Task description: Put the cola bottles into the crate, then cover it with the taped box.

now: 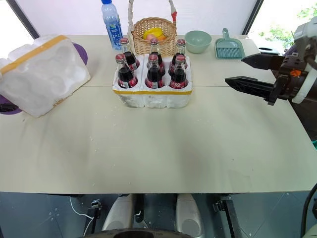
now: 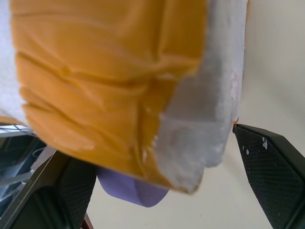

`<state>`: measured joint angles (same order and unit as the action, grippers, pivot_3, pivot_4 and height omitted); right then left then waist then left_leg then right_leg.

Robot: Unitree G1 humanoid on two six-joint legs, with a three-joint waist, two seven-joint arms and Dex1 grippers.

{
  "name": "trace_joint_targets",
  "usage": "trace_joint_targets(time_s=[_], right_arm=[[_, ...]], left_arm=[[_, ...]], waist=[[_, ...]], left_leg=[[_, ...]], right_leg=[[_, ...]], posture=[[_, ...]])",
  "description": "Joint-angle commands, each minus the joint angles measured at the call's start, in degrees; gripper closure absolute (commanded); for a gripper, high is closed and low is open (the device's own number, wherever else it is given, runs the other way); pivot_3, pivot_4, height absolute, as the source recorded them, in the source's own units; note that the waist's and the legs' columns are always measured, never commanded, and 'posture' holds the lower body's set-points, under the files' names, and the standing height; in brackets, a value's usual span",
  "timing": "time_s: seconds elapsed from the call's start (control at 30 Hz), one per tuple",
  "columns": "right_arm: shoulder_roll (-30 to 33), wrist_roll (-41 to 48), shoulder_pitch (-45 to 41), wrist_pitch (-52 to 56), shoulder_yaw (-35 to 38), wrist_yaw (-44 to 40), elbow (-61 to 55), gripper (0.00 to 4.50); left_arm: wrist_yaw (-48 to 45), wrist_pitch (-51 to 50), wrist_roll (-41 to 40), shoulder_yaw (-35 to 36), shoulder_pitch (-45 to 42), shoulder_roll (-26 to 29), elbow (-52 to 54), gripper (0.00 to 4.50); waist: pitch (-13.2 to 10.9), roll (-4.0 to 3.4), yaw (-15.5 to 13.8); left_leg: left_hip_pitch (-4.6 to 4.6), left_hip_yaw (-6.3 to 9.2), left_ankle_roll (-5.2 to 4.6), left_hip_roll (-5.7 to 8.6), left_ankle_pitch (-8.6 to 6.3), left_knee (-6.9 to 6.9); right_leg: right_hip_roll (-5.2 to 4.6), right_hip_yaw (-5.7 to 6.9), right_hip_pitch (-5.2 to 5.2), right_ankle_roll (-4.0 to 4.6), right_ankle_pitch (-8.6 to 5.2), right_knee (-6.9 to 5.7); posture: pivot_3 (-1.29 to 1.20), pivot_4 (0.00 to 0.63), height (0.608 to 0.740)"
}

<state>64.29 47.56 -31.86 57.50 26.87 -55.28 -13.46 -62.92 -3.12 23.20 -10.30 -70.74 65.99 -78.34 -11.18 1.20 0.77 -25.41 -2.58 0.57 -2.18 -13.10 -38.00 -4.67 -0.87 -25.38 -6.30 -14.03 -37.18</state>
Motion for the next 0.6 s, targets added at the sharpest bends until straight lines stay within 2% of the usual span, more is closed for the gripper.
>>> trace_joint_targets(time_s=[0.03,0.5,0.57,0.6], right_arm=[[0.42,0.30,-1.01,-1.27,0.64,1.32,-0.57,0.00],[0.59,0.27,-1.56,-2.86,-1.43,2.28,0.77,0.00],[0.97,0.23,-1.66,-3.10,-1.58,1.88,0.88,0.00],[1.08,0.24,-1.75,-3.14,-1.61,1.79,0.96,0.00]], left_arm=[[-4.27,-1.15,1.26,-0.88,-1.71,0.62,0.18,0.55],[-1.94,-1.21,1.80,-0.36,-0.87,-0.06,-0.01,0.55],[-1.54,-1.50,1.66,-0.22,-0.45,-0.34,-0.07,1.08],[-1.19,-1.39,1.78,-0.32,-0.18,-0.46,-0.07,1.08]], waist=[[0.00,0.00,-0.05],[0.00,0.01,-0.06],[0.00,0.01,-0.06],[0.00,0.01,-0.03]], left_leg=[[0.00,0.00,0.00,0.00,0.00,0.00],[0.00,0.01,0.00,0.00,0.00,-0.02],[0.00,0.01,0.00,0.00,0.00,-0.03],[0.00,0.01,0.00,0.00,0.00,-0.03]], right_leg=[[0.00,-0.01,0.00,0.00,0.00,0.00],[0.00,0.00,0.01,0.00,0.00,-0.02],[0.00,-0.01,0.01,0.00,0.00,-0.02],[0.00,-0.01,0.01,0.00,0.00,-0.02]], posture=[[0.00,0.150,0.740],[0.00,0.150,0.740],[0.00,0.150,0.740],[0.00,0.150,0.740]])
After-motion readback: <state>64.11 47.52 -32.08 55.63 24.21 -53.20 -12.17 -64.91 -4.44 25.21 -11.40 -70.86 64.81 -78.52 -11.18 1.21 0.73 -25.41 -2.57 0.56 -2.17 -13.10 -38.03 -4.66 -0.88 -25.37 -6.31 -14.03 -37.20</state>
